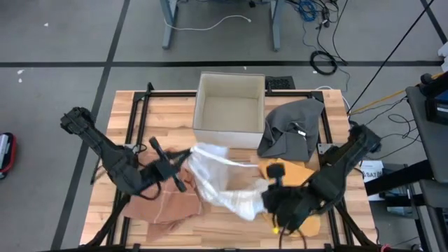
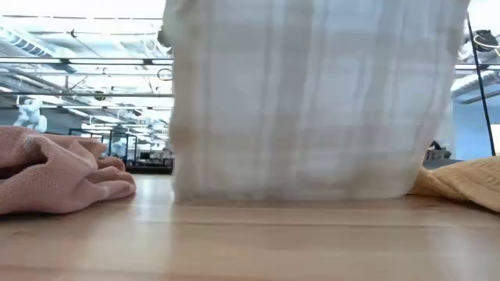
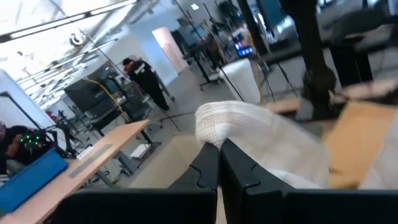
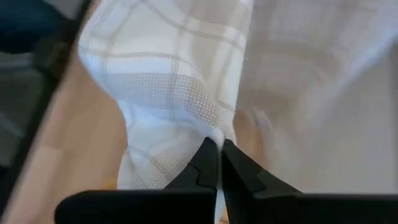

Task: Fold towel
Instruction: Fold the white patterned towel

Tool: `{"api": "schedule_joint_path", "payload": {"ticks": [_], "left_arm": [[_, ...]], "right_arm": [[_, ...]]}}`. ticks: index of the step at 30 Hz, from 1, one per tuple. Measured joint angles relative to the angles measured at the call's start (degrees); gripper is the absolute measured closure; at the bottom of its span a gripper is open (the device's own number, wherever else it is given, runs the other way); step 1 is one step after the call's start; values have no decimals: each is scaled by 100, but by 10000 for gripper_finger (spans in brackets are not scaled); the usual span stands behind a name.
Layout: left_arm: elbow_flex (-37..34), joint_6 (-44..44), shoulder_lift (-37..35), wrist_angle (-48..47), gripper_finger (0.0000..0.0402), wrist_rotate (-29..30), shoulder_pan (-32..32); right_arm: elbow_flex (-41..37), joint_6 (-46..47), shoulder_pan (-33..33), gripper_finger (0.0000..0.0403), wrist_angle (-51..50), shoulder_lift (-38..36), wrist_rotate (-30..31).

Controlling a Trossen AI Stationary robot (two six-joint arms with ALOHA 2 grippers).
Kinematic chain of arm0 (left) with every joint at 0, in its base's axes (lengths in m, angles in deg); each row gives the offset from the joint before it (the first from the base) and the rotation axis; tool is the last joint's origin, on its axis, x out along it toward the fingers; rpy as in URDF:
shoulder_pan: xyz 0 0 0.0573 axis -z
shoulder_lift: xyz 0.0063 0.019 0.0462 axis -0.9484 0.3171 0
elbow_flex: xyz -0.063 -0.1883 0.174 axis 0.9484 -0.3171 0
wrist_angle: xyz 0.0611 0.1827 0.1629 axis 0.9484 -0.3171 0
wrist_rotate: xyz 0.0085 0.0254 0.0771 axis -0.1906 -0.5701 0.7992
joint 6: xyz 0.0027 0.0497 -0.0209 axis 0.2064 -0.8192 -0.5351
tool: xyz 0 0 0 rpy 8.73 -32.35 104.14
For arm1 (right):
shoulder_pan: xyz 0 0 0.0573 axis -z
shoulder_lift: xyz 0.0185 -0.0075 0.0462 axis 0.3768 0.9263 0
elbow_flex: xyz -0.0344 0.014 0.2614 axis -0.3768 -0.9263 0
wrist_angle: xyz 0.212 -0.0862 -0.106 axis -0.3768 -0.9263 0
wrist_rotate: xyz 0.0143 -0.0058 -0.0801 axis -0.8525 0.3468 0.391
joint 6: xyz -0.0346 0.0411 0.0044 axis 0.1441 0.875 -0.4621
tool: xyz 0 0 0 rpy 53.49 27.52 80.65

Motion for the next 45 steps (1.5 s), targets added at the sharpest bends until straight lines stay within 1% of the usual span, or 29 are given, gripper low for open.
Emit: {"api": "schedule_joint_path", "payload": {"ticks": [4,6,9,11,14,18,23,27,32,40,42,45], "left_arm": [[0,-466,-399,692,401,-401,-491],[0,-490,-599,895,401,-649,-777],[0,-468,-862,907,401,-951,-1083],[0,-468,-952,903,401,-1088,-1147],[0,-594,-1006,865,401,-1296,-1068],[0,-618,-1006,736,401,-1326,-872],[-1,-207,-965,134,401,-1327,-524],[-2,88,-971,-171,401,-1330,-375],[-2,141,-969,-389,401,-1329,-267],[-2,97,-969,-394,401,-1469,-311],[-2,-75,-969,-392,401,-1491,-429],[-2,-521,-980,-254,401,-1705,-659]], "right_arm": [[-2,-103,301,403,-543,-325,289],[-2,-100,468,403,-817,-524,447],[0,-105,657,403,-997,-744,664],[0,-152,701,403,-1032,-825,720],[3,-315,711,403,-1038,-899,807],[4,-360,707,403,-1057,-882,823],[2,-366,678,403,-976,-853,741],[2,-380,663,403,-906,-851,662],[2,-384,668,403,-844,-847,663],[2,-656,668,403,-825,-847,667],[2,-818,680,403,-903,-847,703],[3,-1004,763,403,-1092,-849,880]]}}
